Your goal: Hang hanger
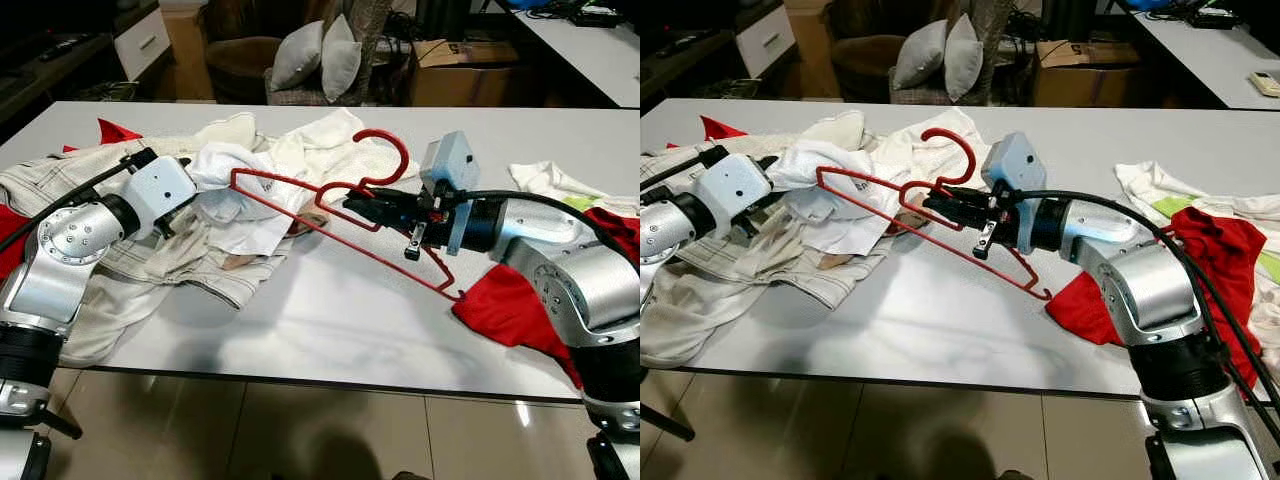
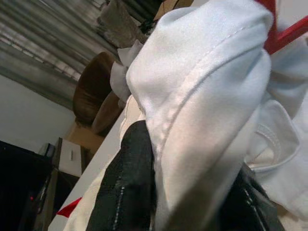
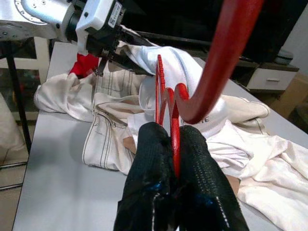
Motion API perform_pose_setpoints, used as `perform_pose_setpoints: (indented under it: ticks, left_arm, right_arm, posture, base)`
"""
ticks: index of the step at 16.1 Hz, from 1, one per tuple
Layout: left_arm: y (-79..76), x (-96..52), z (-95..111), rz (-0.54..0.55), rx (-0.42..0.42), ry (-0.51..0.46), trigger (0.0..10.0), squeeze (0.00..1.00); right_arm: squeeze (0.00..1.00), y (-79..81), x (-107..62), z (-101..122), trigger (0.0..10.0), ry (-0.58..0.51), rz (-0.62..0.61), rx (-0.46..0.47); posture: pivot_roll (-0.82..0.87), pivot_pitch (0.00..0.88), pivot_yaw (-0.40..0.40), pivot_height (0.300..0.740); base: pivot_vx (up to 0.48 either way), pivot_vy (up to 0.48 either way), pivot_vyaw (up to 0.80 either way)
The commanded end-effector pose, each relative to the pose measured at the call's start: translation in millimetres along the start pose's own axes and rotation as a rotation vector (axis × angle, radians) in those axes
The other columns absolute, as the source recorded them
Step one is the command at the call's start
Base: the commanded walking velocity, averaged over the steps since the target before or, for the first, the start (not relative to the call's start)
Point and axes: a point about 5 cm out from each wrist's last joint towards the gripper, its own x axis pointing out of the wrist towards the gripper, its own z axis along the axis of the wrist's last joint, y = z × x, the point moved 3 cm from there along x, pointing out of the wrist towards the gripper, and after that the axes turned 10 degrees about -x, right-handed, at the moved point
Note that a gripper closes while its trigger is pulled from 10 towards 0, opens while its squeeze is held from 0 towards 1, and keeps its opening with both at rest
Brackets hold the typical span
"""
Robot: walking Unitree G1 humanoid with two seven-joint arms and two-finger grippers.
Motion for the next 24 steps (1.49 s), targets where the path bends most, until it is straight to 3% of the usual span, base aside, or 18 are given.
perform_pose_setpoints:
  ticks: [1,2,5,9,10,12,15,16,17,19,22,24]
  left_arm:
    - [3.6,-1.1,4.1,-0.015,0.036,-0.001,0.0,0.00]
    - [3.3,-0.9,4.9,-0.023,0.045,-0.001,0.0,0.00]
    - [-6.4,1.7,12.1,-0.162,0.205,0.034,0.0,0.00]
    - [-28.1,7.0,21.6,-0.361,0.347,0.060,0.0,0.00]
    - [-40.9,11.1,27.9,-0.442,0.378,0.051,0.0,0.00]
    - [-51.5,17.3,37.7,-0.479,0.390,0.017,0.0,0.00]
    - [-63.3,25.4,54.7,-0.476,0.313,-0.059,0.0,0.00]
    - [-60.0,28.7,60.8,-0.433,0.224,-0.091,0.0,0.00]
    - [-44.7,33.1,63.2,-0.333,0.126,-0.098,0.0,0.00]
    - [-1.1,30.3,47.3,-0.113,-0.023,-0.031,0.0,0.00]
    - [46.0,0.8,-2.6,0.099,0.037,0.180,0.0,0.00]
    - [52.9,-14.1,-23.2,0.116,0.059,0.260,0.0,0.00]
  right_arm:
    - [0.00,-2.7,-1.2,2.8,10.0,0.009,0.027,-0.027]
    - [0.00,-1.1,-1.0,2.0,10.0,0.016,0.044,-0.029]
    - [0.00,13.0,-2.5,-10.5,10.0,0.130,0.220,-0.060]
    - [0.00,10.0,7.0,-15.7,10.0,0.191,0.285,-0.086]
    - [0.00,8.6,12.9,-22.2,10.0,0.245,0.296,-0.099]
    - [0.00,7.4,19.2,-27.0,10.0,0.279,0.293,-0.099]
    - [0.00,11.4,30.2,-33.1,10.0,0.308,0.290,-0.082]
    - [0.00,16.5,33.6,-35.5,10.0,0.311,0.300,-0.077]
    - [0.00,22.4,35.7,-37.5,10.0,0.306,0.312,-0.066]
    - [0.00,28.8,33.8,-37.7,10.0,0.270,0.298,-0.023]
    - [0.00,30.5,11.1,-30.1,10.0,0.204,0.259,0.023]
    - [0.00,31.5,-1.3,-27.7,10.0,0.181,0.230,0.054]
  posture:
    - [-0.12,0.000,0.080,0.740]
    - [-0.12,0.000,0.080,0.740]
    - [-0.12,0.000,0.064,0.740]
    - [-0.11,0.000,0.048,0.740]
    - [-0.11,0.000,0.048,0.740]
    - [-0.10,0.000,0.047,0.740]
    - [-0.10,0.000,0.049,0.740]
    - [-0.10,0.000,0.049,0.740]
    - [-0.10,0.000,0.050,0.740]
    - [-0.10,0.000,0.054,0.740]
    - [-0.11,0.000,0.064,0.740]
    - [-0.11,0.000,0.070,0.740]
  base:
    - [0.000,0.000,0.00]
    - [0.000,0.000,0.00]
    - [0.000,0.000,0.00]
    - [0.000,0.000,0.00]
    - [0.000,0.000,0.00]
    - [0.000,0.000,0.00]
    - [0.000,0.000,0.00]
    - [0.000,0.000,0.00]
    - [0.000,0.000,0.00]
    - [0.000,0.000,0.00]
    - [0.000,0.000,0.00]
    - [0.000,0.000,0.00]
